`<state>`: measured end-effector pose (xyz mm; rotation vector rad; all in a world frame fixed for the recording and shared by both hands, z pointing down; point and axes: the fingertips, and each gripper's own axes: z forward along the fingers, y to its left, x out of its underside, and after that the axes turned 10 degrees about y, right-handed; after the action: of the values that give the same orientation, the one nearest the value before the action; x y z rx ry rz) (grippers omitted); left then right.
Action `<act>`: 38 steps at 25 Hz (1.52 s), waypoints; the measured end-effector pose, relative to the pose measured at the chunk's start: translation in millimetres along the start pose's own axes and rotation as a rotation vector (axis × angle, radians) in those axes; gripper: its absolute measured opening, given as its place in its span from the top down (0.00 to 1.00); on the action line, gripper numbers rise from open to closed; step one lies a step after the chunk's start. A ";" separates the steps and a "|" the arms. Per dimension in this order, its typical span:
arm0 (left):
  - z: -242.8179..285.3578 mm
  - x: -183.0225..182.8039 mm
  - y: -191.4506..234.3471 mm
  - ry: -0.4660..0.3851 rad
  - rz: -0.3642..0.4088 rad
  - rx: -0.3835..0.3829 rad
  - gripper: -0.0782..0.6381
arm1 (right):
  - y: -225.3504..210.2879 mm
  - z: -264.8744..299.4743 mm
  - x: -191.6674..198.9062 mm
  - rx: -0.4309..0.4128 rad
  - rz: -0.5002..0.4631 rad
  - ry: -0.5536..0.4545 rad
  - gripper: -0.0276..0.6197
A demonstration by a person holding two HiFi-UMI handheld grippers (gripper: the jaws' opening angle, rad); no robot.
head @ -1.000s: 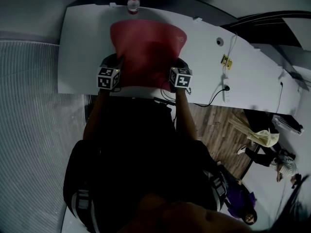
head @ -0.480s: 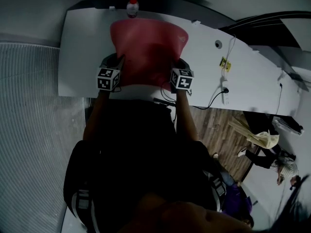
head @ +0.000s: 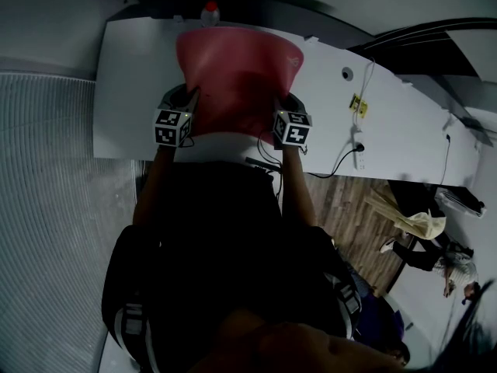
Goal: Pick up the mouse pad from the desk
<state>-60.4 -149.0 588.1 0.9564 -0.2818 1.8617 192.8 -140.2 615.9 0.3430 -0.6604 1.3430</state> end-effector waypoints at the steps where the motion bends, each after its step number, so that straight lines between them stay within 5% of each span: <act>1: -0.4 -1.6 -0.3 -0.004 0.002 0.000 0.77 | -0.7 -0.9 -0.7 0.002 0.000 -0.002 0.84; 38: -57.3 -88.3 -10.1 -0.250 0.071 -0.034 0.77 | 15.7 -75.2 -92.0 0.012 -0.037 -0.272 0.86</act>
<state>-61.9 -170.3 484.5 1.1704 -0.5028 1.7945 188.0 -164.7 498.6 0.5515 -0.8683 1.2763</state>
